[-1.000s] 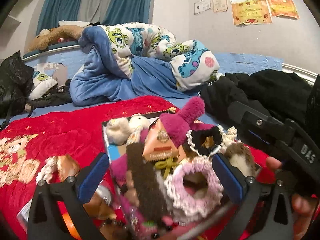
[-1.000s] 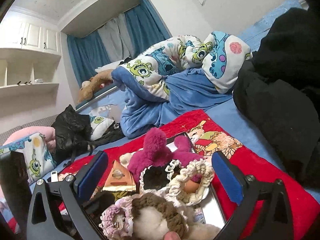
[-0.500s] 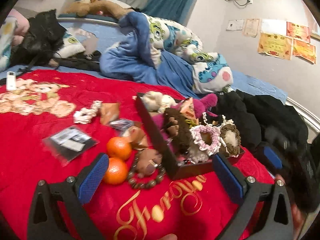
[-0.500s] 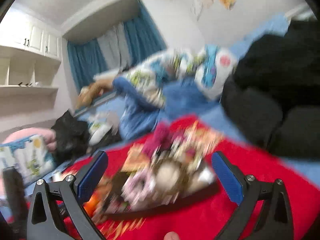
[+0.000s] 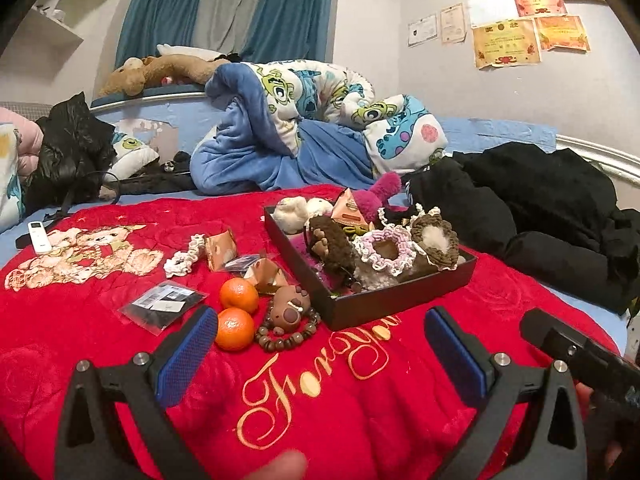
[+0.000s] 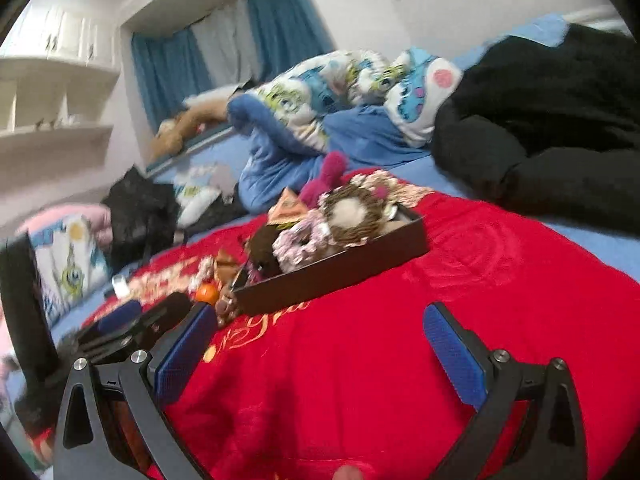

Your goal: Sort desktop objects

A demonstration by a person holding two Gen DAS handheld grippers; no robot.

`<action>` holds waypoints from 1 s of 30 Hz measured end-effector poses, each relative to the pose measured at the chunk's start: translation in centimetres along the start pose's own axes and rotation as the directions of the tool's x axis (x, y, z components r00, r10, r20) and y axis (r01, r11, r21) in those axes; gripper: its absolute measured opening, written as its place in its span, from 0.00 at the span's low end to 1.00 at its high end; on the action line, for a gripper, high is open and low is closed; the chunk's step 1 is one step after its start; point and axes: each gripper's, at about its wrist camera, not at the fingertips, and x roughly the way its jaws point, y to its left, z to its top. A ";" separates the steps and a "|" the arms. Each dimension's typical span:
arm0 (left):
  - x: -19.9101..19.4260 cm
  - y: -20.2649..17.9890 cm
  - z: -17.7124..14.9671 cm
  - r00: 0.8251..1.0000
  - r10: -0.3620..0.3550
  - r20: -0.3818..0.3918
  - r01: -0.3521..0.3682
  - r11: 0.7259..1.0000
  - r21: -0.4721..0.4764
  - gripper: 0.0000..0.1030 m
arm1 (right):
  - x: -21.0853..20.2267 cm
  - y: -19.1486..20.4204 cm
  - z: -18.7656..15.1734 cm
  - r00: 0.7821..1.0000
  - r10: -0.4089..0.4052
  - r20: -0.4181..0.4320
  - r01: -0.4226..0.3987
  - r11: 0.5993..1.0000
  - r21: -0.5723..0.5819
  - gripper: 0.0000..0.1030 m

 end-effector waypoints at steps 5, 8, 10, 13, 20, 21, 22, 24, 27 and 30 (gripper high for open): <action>-1.7 0.9 -0.4 0.998 0.050 0.041 -0.049 0.998 -0.044 1.00 | 0.3 -1.6 -0.3 0.999 0.031 -0.042 -0.028 0.997 0.070 1.00; -1.9 0.9 -0.5 0.998 0.050 0.041 -0.048 0.998 -0.042 1.00 | 0.2 -1.0 -0.4 0.999 0.016 -0.037 -0.015 0.999 0.037 1.00; -1.8 0.6 -0.5 0.998 0.051 0.028 -0.050 0.998 -0.026 1.00 | 0.2 -0.3 -0.4 0.999 0.006 -0.039 -0.006 1.000 0.000 1.00; -1.8 -0.1 -0.5 0.997 0.068 0.023 -0.068 0.998 0.008 1.00 | 0.3 0.4 -0.4 0.999 -0.011 -0.041 0.010 0.999 -0.038 1.00; -2.0 0.6 -0.5 0.998 0.048 0.033 -0.047 0.999 -0.026 1.00 | 0.1 0.4 -0.5 0.999 -0.024 -0.035 0.023 0.999 -0.046 1.00; -2.0 0.7 -0.5 0.999 0.043 0.032 -0.042 0.999 -0.033 1.00 | 0.2 0.4 -0.5 0.999 -0.024 -0.035 0.022 0.999 -0.047 1.00; -2.0 0.8 -0.5 0.999 0.041 0.031 -0.040 0.998 -0.039 1.00 | 0.2 0.5 -0.5 0.999 -0.025 -0.037 0.024 0.998 -0.051 1.00; -1.9 0.8 -0.5 0.999 0.040 0.029 -0.038 0.998 -0.040 1.00 | 0.2 0.6 -0.5 0.999 -0.031 -0.039 0.029 0.998 -0.058 1.00; -1.9 0.7 -0.5 0.999 0.041 0.028 -0.040 0.999 -0.034 1.00 | 0.2 0.6 -0.5 0.999 -0.031 -0.037 0.029 0.998 -0.057 1.00; -1.9 0.6 -0.5 0.999 0.041 0.030 -0.040 0.999 -0.036 1.00 | 0.3 0.6 -0.5 0.999 -0.031 -0.037 0.029 0.998 -0.054 1.00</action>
